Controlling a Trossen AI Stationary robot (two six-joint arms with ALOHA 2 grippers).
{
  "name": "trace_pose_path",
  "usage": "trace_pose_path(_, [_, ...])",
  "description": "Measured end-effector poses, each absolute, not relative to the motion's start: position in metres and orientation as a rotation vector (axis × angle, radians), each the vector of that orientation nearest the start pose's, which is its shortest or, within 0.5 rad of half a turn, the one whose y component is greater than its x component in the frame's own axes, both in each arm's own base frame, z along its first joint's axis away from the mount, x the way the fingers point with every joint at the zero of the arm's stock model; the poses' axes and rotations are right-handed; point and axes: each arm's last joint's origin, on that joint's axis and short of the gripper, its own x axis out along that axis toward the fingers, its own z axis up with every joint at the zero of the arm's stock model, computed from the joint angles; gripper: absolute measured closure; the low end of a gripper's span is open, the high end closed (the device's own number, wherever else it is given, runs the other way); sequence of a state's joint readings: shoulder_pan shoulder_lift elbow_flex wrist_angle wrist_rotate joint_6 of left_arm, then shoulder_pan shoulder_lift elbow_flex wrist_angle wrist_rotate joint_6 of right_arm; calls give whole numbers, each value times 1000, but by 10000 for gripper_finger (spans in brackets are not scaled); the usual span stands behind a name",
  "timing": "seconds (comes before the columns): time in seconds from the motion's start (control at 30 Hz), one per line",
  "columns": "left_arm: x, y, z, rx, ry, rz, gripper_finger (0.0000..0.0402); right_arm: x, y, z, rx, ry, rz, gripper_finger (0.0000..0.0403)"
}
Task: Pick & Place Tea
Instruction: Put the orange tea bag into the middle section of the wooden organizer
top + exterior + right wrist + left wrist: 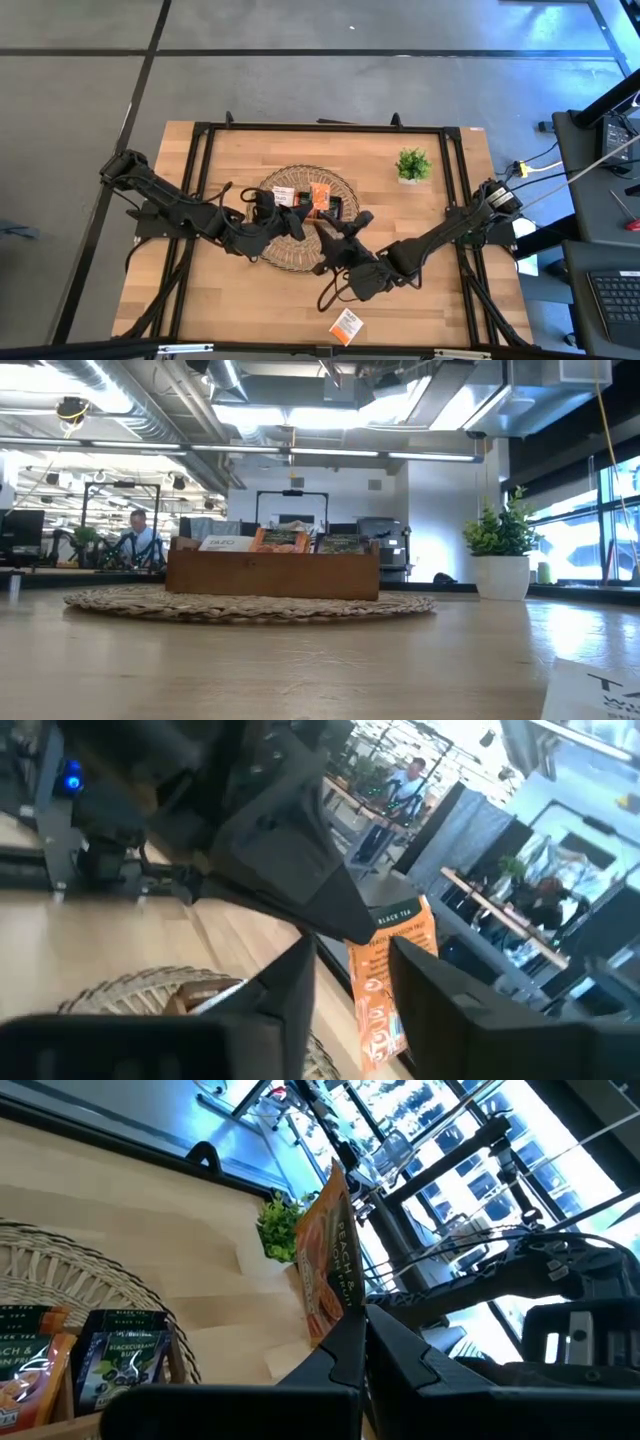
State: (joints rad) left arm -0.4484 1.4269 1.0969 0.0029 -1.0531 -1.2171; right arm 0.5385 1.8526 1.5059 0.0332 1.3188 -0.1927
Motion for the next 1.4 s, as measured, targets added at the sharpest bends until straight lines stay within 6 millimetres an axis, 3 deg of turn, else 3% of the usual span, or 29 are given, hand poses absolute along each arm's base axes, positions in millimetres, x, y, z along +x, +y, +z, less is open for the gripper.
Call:
trace_pose_path(0.2, [291, -112, 316, -947, -151, 656, 400, 367, 194, 307, -510, 296, -728, 210])
trace_pose_path(0.4, [291, -112, 316, -948, -152, 657, 400, 364, 199, 305, -555, 319, -713, 182])
trace_pose_path(0.9, [292, -112, 319, -978, -176, 644, 400, 375, 173, 294, -485, 375, -668, 209])
trace_pose_path(1.4, [293, -113, 321, -967, -179, 631, 400, 381, 155, 294, -498, 384, -770, 247])
